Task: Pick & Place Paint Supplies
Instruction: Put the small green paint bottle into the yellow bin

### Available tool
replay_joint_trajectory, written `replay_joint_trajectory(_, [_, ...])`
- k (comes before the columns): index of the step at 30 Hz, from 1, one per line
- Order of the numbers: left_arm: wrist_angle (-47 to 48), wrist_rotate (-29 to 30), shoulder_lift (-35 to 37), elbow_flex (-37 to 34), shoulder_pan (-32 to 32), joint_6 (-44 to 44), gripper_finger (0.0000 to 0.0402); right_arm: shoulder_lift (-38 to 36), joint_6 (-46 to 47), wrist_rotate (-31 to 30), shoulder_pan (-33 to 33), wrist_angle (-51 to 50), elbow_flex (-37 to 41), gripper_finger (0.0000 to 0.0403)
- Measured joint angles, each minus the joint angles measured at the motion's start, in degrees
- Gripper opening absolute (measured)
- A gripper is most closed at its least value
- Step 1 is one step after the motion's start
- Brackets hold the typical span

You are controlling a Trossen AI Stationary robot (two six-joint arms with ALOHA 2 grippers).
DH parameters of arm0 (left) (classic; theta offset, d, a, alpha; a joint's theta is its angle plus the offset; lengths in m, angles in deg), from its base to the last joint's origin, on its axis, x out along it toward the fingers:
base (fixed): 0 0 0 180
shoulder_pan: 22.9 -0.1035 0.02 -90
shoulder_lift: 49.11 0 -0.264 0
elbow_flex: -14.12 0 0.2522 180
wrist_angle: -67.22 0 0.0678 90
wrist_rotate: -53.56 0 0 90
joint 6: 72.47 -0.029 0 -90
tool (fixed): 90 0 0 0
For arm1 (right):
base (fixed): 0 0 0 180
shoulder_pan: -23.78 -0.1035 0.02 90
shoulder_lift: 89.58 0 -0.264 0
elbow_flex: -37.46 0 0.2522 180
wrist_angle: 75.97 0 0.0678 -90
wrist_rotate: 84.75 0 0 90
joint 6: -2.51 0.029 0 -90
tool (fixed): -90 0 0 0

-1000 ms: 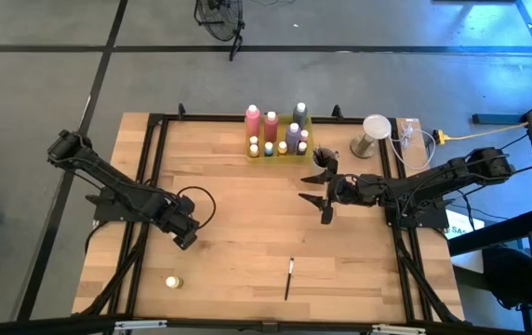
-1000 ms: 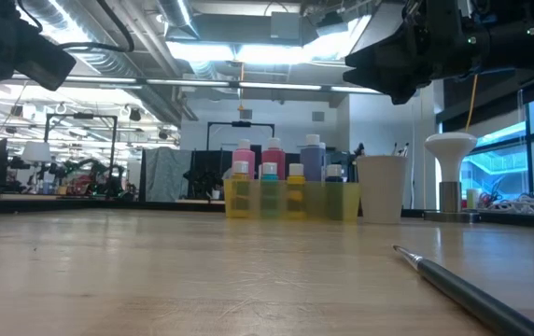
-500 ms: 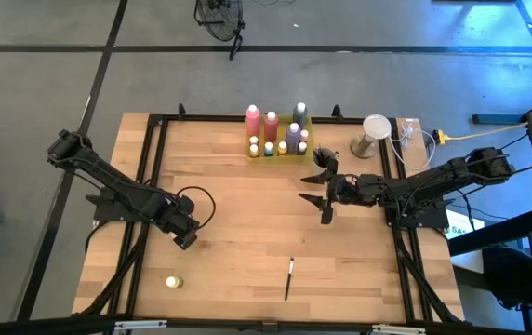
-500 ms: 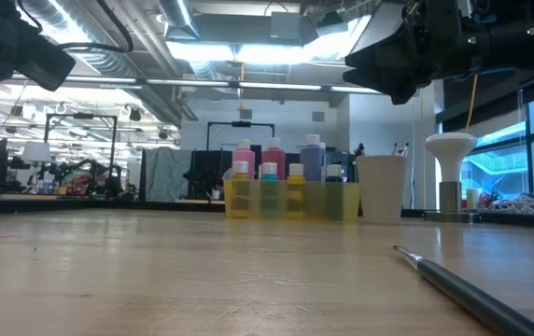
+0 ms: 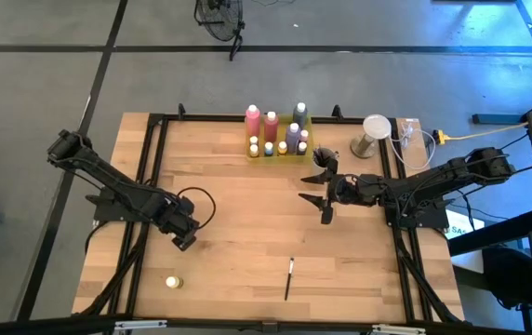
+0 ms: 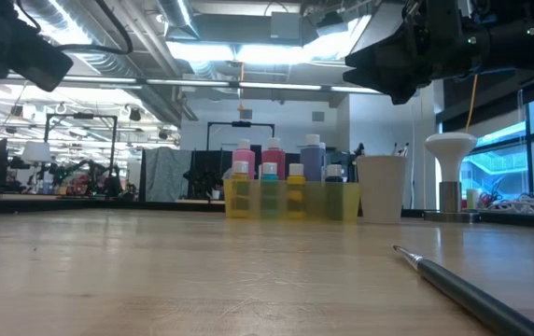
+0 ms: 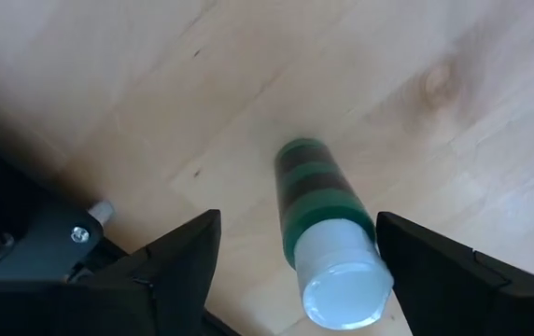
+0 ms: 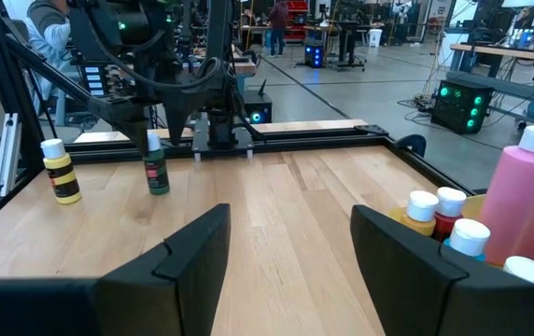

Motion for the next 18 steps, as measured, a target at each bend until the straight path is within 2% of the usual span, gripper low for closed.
replay_joint_trajectory(18, [-0.20, -1.39, 0.00, 0.00, 0.04, 0.00, 0.0200, 0.02, -0.24, 0.00, 0.00, -0.19, 0.00, 0.0227])
